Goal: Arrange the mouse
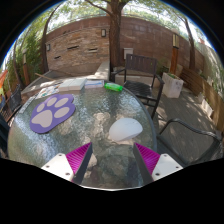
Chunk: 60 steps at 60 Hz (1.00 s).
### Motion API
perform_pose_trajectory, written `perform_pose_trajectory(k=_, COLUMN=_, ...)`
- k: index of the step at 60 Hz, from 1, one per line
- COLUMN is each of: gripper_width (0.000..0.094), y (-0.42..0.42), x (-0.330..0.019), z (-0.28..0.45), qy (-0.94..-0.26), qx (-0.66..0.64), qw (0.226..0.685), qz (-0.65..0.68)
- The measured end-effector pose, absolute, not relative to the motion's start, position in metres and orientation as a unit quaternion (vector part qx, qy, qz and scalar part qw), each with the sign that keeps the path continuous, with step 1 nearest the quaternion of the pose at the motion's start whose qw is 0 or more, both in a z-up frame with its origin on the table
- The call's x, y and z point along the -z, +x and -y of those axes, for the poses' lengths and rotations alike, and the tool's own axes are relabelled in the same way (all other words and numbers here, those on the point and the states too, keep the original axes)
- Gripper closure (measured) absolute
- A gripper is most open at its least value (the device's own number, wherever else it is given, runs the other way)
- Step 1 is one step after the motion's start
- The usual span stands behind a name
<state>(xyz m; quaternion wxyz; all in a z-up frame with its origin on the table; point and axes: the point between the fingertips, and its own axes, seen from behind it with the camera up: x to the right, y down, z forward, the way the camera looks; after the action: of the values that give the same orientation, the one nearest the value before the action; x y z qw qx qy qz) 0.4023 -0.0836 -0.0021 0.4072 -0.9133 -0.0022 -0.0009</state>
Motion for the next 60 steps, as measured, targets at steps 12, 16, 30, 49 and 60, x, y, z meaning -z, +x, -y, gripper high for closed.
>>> perform_pose_trajectory(k=12, gripper_width=0.0098, y=0.415, x=0.009, z=0.027, qy=-0.909, qx=-0.018, qw=0.416, qz=-0.019)
perform_pose_trajectory(k=16, gripper_width=0.0098, y=0.413, x=0.010, z=0.011, qy=-0.909, qx=-0.027, qw=0.416, qz=-0.021)
perform_pose_trajectory(k=30, gripper_width=0.0297, y=0.412, x=0.015, z=-0.029, qy=-0.908, qx=0.009, qw=0.418, qz=-0.016)
perform_pose_trajectory(k=49, gripper_width=0.0581, y=0.407, x=0.014, z=-0.030, qy=-0.913, qx=0.028, qw=0.407, qz=-0.012)
perform_pose_trajectory(k=60, gripper_width=0.0591, y=0.438, x=-0.051, z=-0.040, qy=-0.889, qx=0.067, qw=0.448, qz=-0.072)
